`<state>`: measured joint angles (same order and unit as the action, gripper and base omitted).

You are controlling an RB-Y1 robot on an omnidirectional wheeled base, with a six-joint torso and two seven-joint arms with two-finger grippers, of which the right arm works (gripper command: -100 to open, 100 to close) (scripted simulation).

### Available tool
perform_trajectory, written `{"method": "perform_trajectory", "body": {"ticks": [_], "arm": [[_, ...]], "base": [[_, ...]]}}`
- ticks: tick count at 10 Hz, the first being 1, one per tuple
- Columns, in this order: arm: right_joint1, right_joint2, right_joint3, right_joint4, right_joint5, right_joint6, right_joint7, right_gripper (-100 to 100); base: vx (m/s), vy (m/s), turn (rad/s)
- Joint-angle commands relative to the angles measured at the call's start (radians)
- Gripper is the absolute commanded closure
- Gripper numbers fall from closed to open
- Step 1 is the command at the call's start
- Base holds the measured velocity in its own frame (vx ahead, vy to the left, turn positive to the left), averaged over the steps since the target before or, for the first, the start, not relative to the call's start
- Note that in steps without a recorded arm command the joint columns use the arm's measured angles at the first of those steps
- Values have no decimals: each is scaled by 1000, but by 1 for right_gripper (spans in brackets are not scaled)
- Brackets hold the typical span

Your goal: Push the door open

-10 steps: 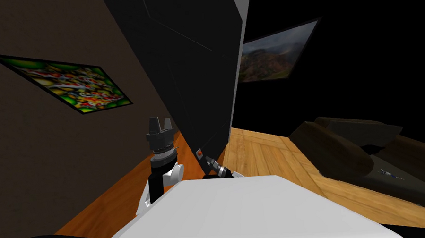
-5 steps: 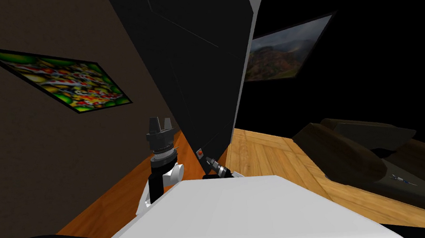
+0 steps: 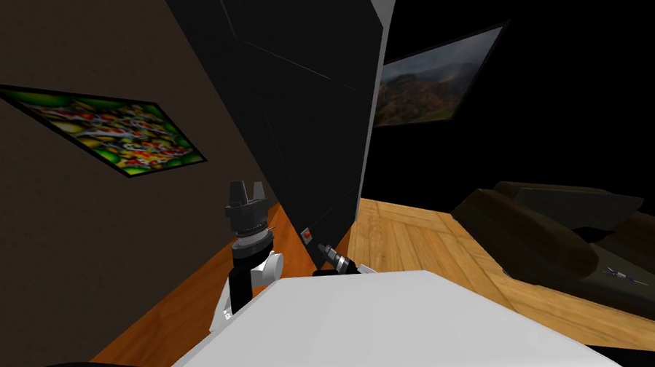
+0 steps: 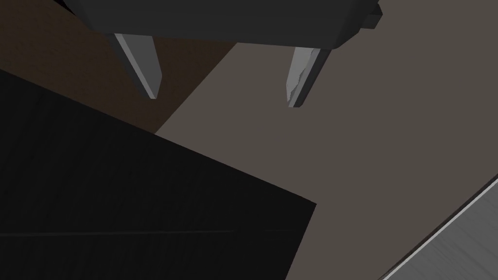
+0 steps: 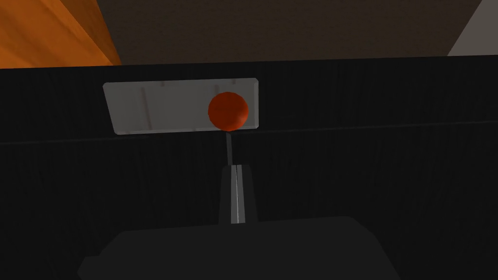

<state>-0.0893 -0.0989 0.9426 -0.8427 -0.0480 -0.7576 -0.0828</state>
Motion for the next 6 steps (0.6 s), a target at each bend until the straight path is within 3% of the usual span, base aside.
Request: {"method": "perform_trajectory", "body": {"ticks": [1,4,6], "arm": [[4,5,-28,5,-6,2,9,-100],[12,22,-83,15,-17,7,26,-100],[1,24,-80,36,-16,-3,23,-100]], "base": [[-78,26,-141],[-177,47,-135],[-19,48,8]]}}
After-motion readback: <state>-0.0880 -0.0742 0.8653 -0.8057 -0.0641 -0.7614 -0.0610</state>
